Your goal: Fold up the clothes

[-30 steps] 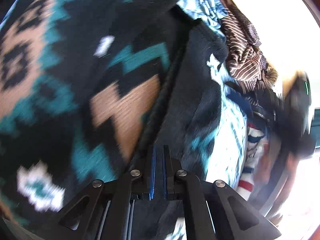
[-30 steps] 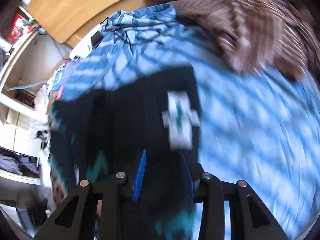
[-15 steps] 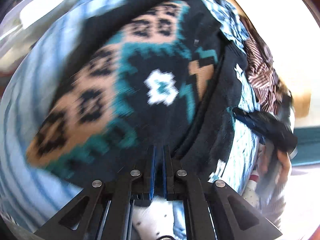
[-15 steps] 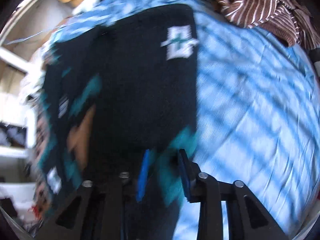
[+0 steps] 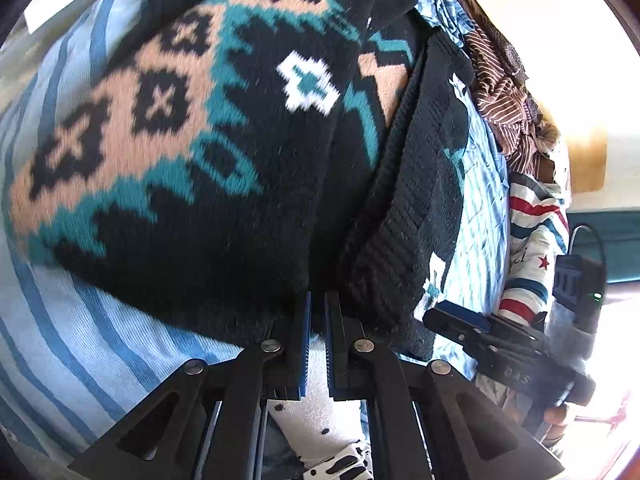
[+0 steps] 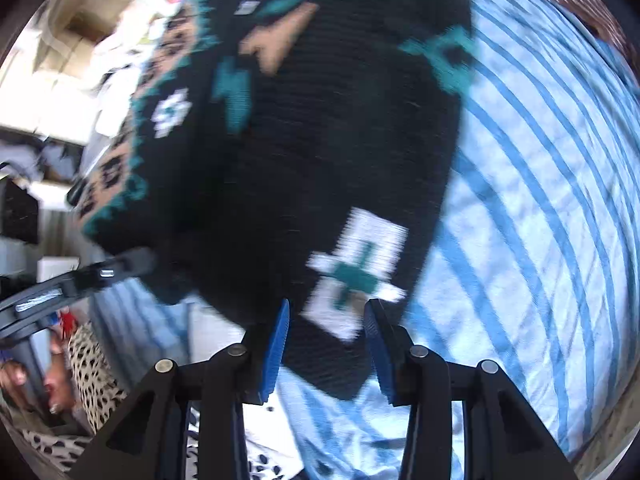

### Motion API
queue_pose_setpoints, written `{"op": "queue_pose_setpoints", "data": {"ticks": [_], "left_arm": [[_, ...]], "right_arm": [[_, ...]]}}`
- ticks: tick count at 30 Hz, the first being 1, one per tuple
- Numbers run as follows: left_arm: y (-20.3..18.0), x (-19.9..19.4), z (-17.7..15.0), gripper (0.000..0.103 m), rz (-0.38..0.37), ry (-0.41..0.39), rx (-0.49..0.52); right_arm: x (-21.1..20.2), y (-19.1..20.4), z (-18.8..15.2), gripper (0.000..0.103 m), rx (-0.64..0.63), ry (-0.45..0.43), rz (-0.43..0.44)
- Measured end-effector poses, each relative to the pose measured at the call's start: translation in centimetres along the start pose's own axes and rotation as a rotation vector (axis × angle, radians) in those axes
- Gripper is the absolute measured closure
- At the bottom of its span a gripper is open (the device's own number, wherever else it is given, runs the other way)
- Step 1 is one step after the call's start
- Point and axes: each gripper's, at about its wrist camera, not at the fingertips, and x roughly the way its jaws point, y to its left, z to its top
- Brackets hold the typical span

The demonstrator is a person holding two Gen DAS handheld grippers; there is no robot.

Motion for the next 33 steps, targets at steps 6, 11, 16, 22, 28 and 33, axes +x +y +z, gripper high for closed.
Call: {"op": "queue_pose_setpoints", "data": {"ticks": [6, 11, 16, 22, 28, 33], "left_arm": [[1.9, -1.1, -1.0, 0.098, 0.005, 0.002, -0.056], [2.0, -1.9, -0.1, 0.098, 0.006, -0.064, -0.072], [1.0, -4.7, 1.2, 0.097, 0.084, -0.190, -0.031], [1.8, -4.1, 3.0, 0.097, 0.255, -0.247, 0.007], [4.7, -1.7, 3.6, 0.098, 0.203, -0.223, -0.066], [8.0, -1.9, 3.3, 0.098, 0.010, -0.251, -0.199]], "right_arm": [[3.5, 1.1, -1.7, 0.053, -0.075, 0.144, -0.011], [2.3, 0.8, -3.0, 0.055, -0.069, 0.137, -0.016], [-1.4, 1.4, -0.7, 0.053, -0.058, -0.015, 0.007], [1.1, 4.3, 5.6, 0.051, -0.249, -0.040, -0.048], [4.9, 9.1, 4.1, 0.045, -0.525, -0.013, -0.255], [1.7, 6.7, 5.0, 0.047, -0.409, -0.005, -0.075]]}}
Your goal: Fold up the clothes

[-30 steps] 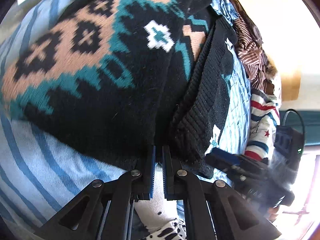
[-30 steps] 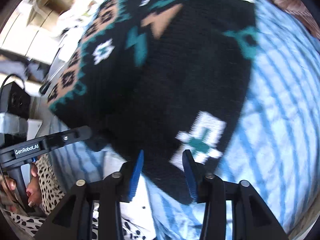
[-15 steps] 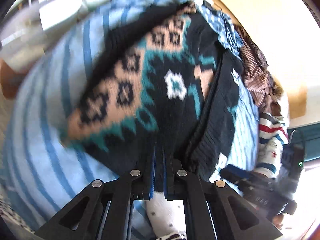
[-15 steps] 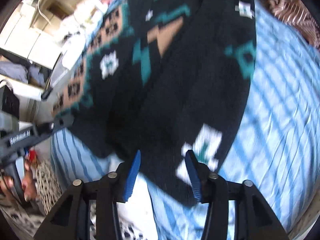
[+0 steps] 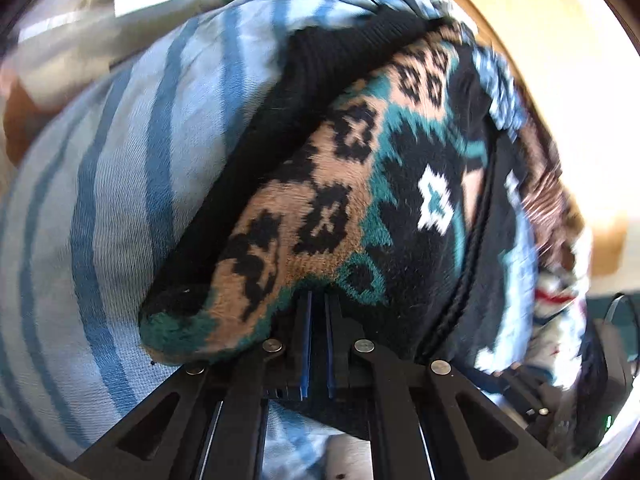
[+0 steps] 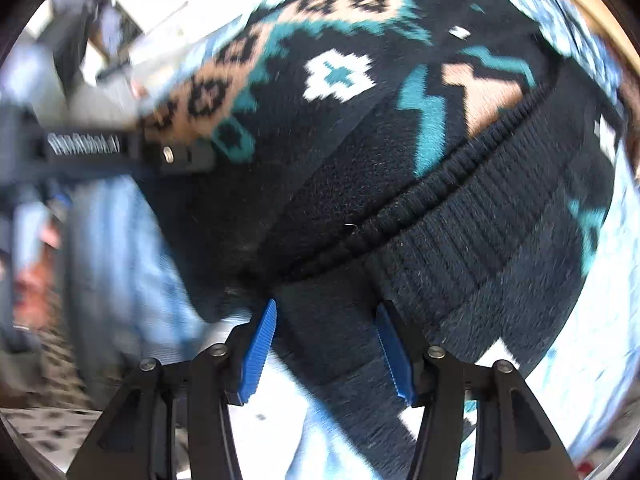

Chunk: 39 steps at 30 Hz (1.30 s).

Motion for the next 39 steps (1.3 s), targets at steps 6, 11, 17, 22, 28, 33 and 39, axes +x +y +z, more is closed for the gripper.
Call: {"op": "queue_pose_setpoints", "data": {"ticks": [6, 11, 17, 22, 28, 33, 39], "left_arm": [[-1.7, -2.3, -1.1, 0.097, -0.069, -0.050, 0.084], [-10.1, -1.5, -2.6, 0.023, -0.016, -0.002, 0.521], [-16.0, 1.8, -7.1, 0.022, -0.002, 0.066, 0.886], [-17.5, 4.3, -12.0, 0.023, 0.073, 0.162, 1.181], [-18.6, 5.3, -16.3, 0.023, 0.080, 0.255, 1.412], [-20.2, 6.9, -18.2, 0.023, 0.085, 0.300, 1.520], [-21.7, 9.1, -19.3, 0.028, 0.089, 0.243, 1.528]], "right_arm": [[-4.0, -7.5, -2.1, 0.032, 0.316, -0.090, 0.085], [-4.3, -11.6, -6.4, 0.026, 0.549, -0.029, 0.107], [0.9, -11.6, -11.0, 0.032, 0.757, -0.031, 0.287], [4.3, -12.0, -11.6, 0.052, 0.846, -0.038, 0.527], [2.9, -13.1, -12.3, 0.074, 0.907, -0.121, 0.644], [2.3, -12.5, -11.2, 0.074, 0.893, -0.157, 0.709], [1.2, -13.2, -11.8, 0.074, 0.895, -0.188, 0.770]]}}
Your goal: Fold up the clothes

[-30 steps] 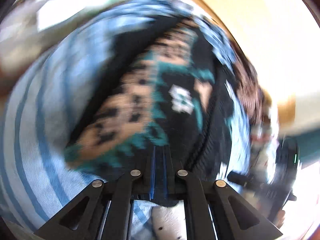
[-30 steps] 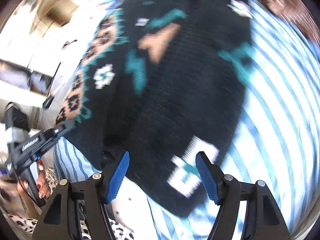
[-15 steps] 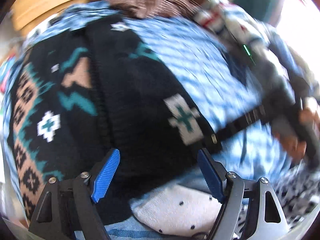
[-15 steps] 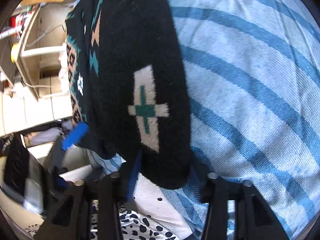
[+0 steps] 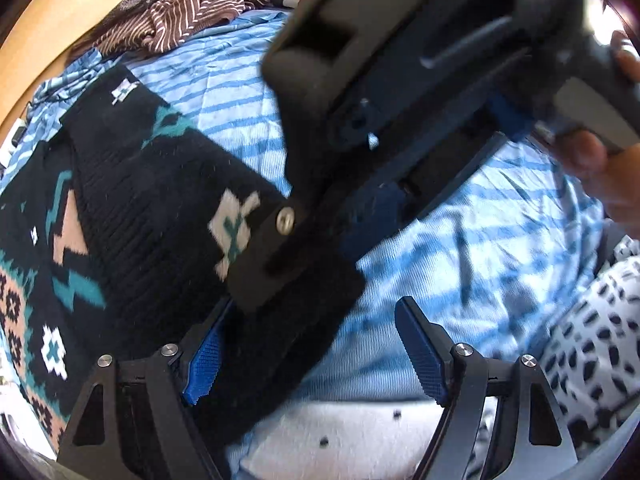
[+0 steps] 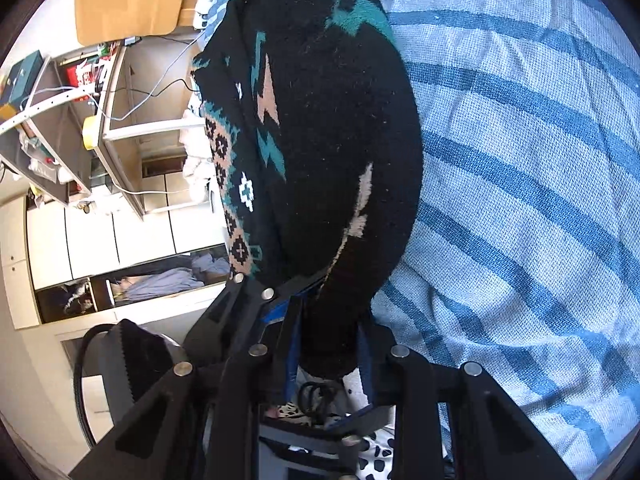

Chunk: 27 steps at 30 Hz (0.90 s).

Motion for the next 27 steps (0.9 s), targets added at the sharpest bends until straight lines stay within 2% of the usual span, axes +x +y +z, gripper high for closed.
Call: {"op": "queue_pose_setpoints", "data": {"ticks": [2, 3, 4, 5, 7, 11, 16, 19, 23, 27], "left_arm": [[0.6, 0.3, 0.3, 0.067, 0.037, -0.010, -0.040], [1.3, 0.6, 0.3, 0.070, 0.019, -0.005, -0.083], [2.1, 0.6, 0.2, 0.079, -0.009, -0.006, -0.141], [3.0, 0.6, 0.1, 0.082, -0.032, -0.011, -0.200], [5.1, 0.0, -0.4, 0.084, -0.108, -0.041, -0.357], [8.1, -1.6, -1.3, 0.085, -0.222, -0.120, -0.609], [12.2, -3.7, -3.1, 0.086, -0.307, -0.261, -0.892], [13.3, -4.7, -4.0, 0.086, -0.314, -0.315, -0.983], [14.6, -6.6, -5.6, 0.086, -0.328, -0.430, -1.077], [16.4, -7.6, -7.5, 0.086, -0.361, -0.528, -1.200]], "right_arm": [[-0.5, -0.2, 0.0, 0.074, 0.003, -0.003, -0.017], [-0.7, -0.3, 0.0, 0.074, 0.006, -0.007, -0.028], [-1.0, -0.5, 0.1, 0.068, 0.014, -0.012, -0.031], [-1.4, -0.6, 0.2, 0.042, 0.024, -0.021, -0.034], [-2.6, -0.9, 0.6, 0.021, 0.056, -0.074, -0.040], [-4.9, -0.8, 3.0, 0.021, 0.082, -0.159, -0.073], [-6.1, 1.7, 10.2, 0.021, 0.020, -0.263, -0.173], [-5.2, 4.1, 15.6, 0.021, -0.073, -0.292, -0.258], [-3.3, 5.8, 21.4, 0.021, -0.108, -0.297, -0.354], [-1.3, 6.4, 25.2, 0.022, -0.129, -0.251, -0.387]]}}
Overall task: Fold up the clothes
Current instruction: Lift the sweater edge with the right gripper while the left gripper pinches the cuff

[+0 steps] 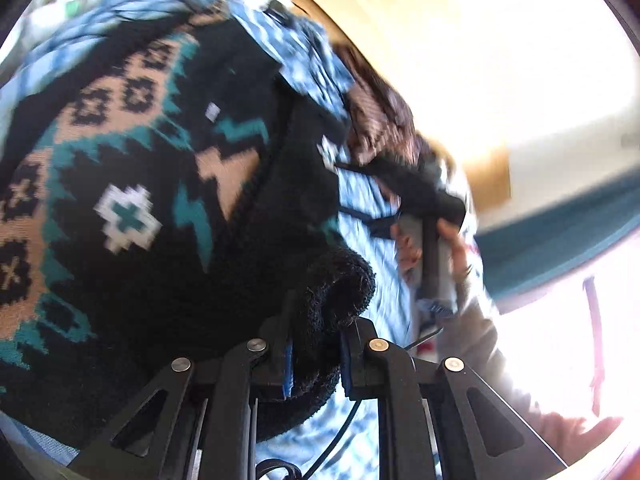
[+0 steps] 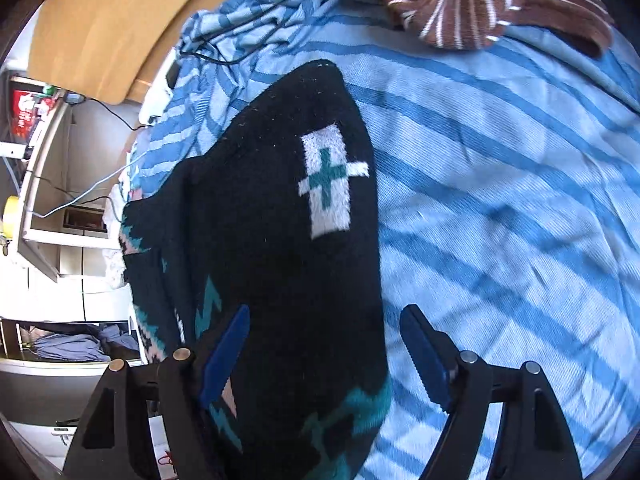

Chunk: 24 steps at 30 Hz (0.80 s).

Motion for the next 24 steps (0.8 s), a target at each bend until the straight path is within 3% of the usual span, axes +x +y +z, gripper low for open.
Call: {"op": "queue_pose_setpoints", "data": {"ticks": [6, 7, 8, 10, 14, 24], "left_arm": [[0.6, -1.6, 1.0, 0.086, -0.031, -0.056, -0.034], [0.5, -1.8, 1.0, 0.086, -0.035, -0.057, -0.030], [0.3, -1.7, 1.0, 0.086, -0.036, -0.061, -0.025], [-0.1, -1.8, 0.6, 0.086, -0.034, -0.070, -0.004], [-0.6, -1.5, -0.2, 0.087, -0.050, -0.075, 0.016], [-1.2, -5.4, -1.2, 0.087, -0.066, -0.198, 0.060]], "right_arm": [[2.4, -0.9, 2.3, 0.021, 0.031, 0.038, 0.045], [2.5, -0.8, 2.7, 0.024, 0.025, 0.038, 0.051], [2.6, -0.8, 2.9, 0.045, 0.019, 0.038, 0.056], [2.6, -0.4, 3.2, 0.066, -0.003, 0.049, 0.020], [1.7, 0.2, 2.9, 0.083, -0.029, 0.042, 0.009], [-1.6, 7.6, 2.0, 0.086, -0.179, -0.006, -0.009]]}}
